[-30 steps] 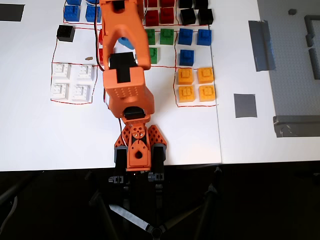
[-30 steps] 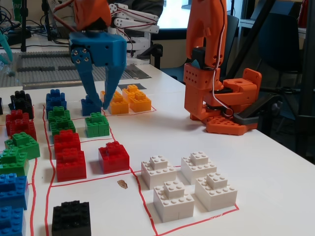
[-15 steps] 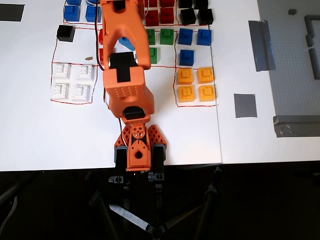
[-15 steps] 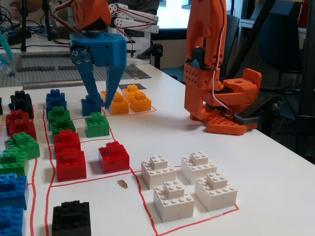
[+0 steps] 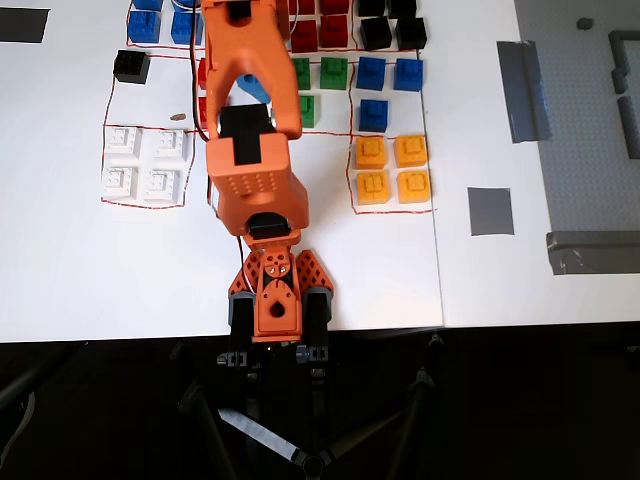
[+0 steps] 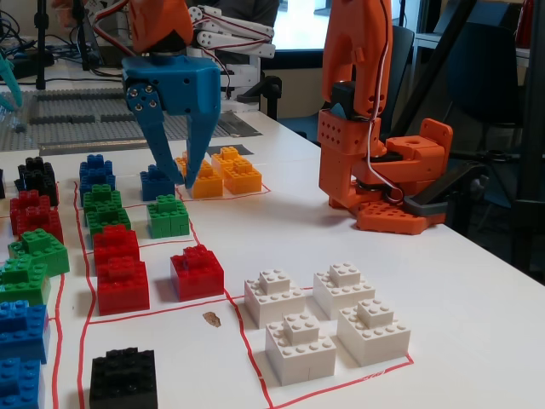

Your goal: Grab the block and put it in the grey marker

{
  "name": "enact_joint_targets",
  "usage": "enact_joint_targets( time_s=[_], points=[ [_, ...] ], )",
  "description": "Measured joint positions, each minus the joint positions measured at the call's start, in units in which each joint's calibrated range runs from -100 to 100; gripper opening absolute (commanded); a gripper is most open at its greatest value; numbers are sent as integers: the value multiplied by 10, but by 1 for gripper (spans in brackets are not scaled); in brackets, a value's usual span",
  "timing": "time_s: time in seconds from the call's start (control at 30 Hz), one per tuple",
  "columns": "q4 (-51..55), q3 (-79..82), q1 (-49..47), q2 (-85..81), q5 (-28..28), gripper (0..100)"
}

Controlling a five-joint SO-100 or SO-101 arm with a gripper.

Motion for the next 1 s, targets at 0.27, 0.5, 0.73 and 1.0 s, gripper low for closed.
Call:
enact_joint_targets(
  time_s=[0.27, 0.5, 0.73, 1.0],
  points=[
    [32, -1, -62, -46, -16, 0],
    [-16, 57, -131, -120, -45, 0],
    [-58, 94, -146, -118, -55, 3],
    [-74, 99, -170, -108, -58, 17]
  ],
)
